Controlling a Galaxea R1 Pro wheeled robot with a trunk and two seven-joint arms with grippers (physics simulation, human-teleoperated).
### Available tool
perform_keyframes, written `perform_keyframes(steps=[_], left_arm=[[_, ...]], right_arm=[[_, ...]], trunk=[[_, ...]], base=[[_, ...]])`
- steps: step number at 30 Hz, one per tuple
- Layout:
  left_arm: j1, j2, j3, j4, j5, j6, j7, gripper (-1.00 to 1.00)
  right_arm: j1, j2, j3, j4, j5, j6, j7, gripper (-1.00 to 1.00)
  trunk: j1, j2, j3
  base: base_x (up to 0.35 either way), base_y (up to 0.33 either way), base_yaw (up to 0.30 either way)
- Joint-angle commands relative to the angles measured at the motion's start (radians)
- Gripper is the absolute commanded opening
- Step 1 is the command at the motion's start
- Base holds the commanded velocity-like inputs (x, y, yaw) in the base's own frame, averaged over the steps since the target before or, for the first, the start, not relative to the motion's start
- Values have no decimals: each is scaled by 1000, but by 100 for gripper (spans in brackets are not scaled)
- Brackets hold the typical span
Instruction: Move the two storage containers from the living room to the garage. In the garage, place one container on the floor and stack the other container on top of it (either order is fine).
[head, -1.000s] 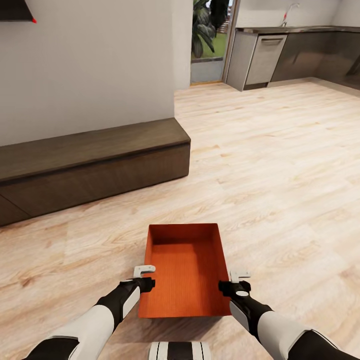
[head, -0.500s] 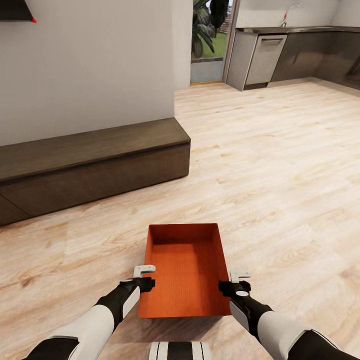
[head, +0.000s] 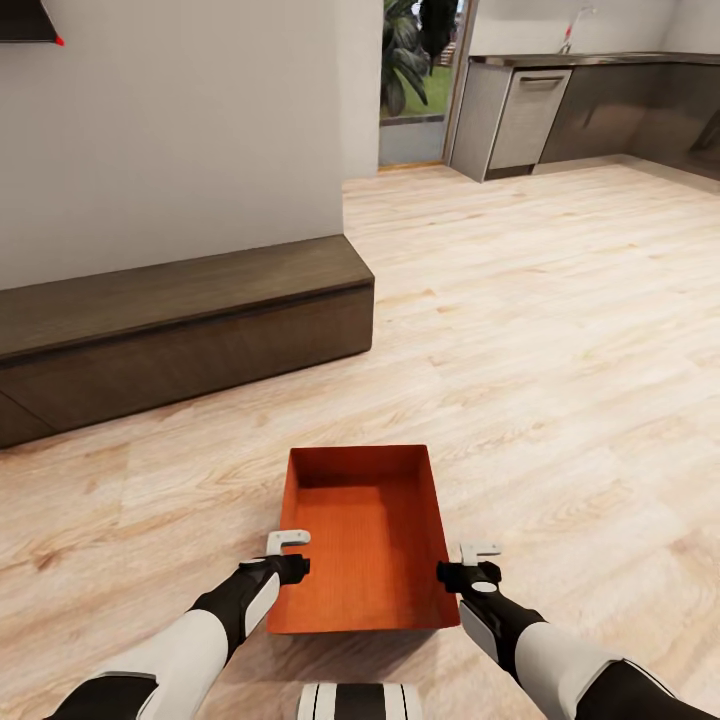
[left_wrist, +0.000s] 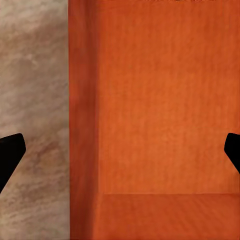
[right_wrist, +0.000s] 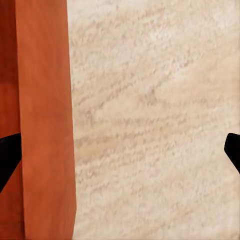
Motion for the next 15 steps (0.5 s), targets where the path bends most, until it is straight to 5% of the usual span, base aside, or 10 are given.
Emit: perform_keyframes(steps=[1, 15], left_arm=[[0, 0, -1, -2, 7, 6, 4, 100], [0, 4, -2, 6, 6, -52, 3, 100]], right_arm=[[0, 1, 6, 1, -12, -4, -4, 100], [0, 34, 6, 1, -10, -3, -4, 100]], trunk=[[0, 0, -1], [0, 0, -1]], base=[[-1, -3, 0], [0, 0, 0]])
